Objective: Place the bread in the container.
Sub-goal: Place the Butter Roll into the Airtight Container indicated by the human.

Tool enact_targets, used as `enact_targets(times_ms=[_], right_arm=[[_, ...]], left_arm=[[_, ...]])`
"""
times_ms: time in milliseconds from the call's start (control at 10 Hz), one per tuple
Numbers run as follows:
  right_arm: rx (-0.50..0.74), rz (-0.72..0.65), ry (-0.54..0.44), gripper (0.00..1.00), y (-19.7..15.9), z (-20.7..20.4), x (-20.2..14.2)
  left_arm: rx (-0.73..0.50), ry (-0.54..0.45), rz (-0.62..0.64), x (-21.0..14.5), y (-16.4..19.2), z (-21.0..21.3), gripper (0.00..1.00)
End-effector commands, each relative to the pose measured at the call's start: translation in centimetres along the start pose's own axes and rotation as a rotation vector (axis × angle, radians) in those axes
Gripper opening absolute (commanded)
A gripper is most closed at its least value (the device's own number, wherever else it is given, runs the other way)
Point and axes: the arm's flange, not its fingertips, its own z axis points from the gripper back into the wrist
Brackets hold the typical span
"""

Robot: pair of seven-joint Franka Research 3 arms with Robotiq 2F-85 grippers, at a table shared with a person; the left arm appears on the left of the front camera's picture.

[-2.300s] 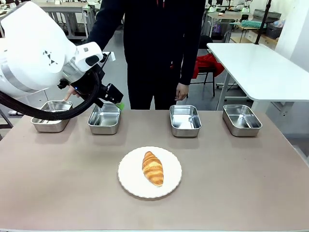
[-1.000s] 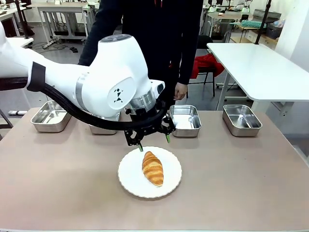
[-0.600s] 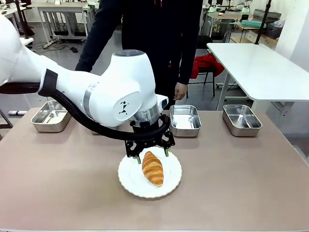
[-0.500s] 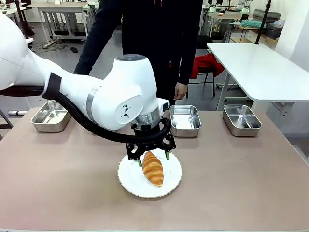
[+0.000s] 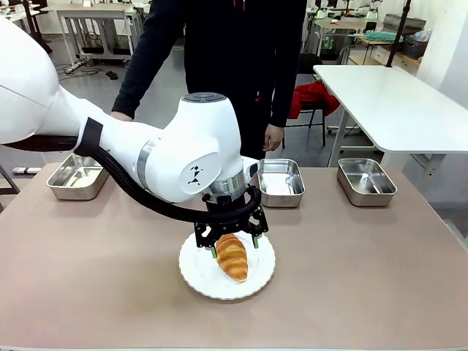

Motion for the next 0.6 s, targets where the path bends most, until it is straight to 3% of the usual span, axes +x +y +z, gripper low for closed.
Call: enact_targets(times_ms=[0, 500], right_arm=[[0.002, 0.005, -0.004, 1.00, 0.1, 0.1, 0.2], [0.002, 0.005, -0.004, 1.00, 0.1, 0.1, 0.2]], left_arm=[[0.003, -0.002, 0.010, 0.2, 0.1, -0.7, 1.00], [0.033, -0.014, 0.000, 1.5, 0.3, -2.2, 1.00]])
